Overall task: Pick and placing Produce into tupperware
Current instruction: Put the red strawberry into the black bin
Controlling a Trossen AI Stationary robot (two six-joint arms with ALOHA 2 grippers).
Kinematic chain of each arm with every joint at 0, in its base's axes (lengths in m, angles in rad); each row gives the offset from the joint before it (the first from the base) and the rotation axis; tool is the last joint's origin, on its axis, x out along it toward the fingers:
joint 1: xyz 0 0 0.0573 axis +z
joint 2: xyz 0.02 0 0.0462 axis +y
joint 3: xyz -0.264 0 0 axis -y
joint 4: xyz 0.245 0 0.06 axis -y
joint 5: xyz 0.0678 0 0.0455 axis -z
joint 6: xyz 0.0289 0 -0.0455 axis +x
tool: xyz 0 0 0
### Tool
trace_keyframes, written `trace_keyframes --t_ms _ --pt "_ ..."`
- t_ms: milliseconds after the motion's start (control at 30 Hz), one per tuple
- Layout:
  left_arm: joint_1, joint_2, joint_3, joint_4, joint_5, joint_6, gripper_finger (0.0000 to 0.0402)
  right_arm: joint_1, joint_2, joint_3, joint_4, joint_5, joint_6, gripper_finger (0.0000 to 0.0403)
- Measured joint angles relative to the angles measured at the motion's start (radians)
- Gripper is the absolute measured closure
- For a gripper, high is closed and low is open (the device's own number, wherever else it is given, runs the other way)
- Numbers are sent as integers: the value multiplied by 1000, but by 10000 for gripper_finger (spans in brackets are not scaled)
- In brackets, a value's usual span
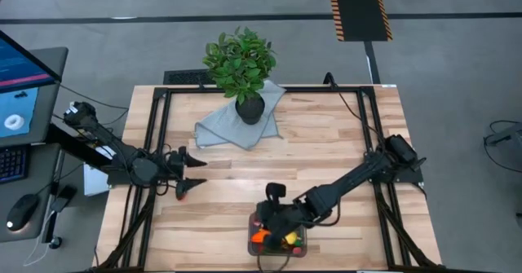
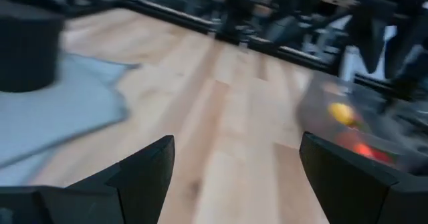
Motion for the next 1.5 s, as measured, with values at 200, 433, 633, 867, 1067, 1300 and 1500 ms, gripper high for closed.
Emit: trace_keyframes --t_ms 200,433,633,867,1067,1300,1500 --pt "-1 -1 62 27 354 132 92 26 -1 0 50 -9 -89 296" --pt "0 0 193 -144 493 119 92 44 -2 0 52 46 -81 296" --pt "-7 -1 212 -57 441 53 92 89 -2 0 33 111 -81 296" --pt "-6 -1 212 -173 337 -40 92 162 -2 0 -21 279 -79 296" --pt "-6 0 212 -210 289 -70 92 188 -98 0 -175 461 -11 296" --pt "-6 -1 212 -207 198 -51 92 174 -146 0 223 54 -398 296" --pt "-6 -1 212 -239 150 -135 92 140 -205 -36 186 -19 -416 295"
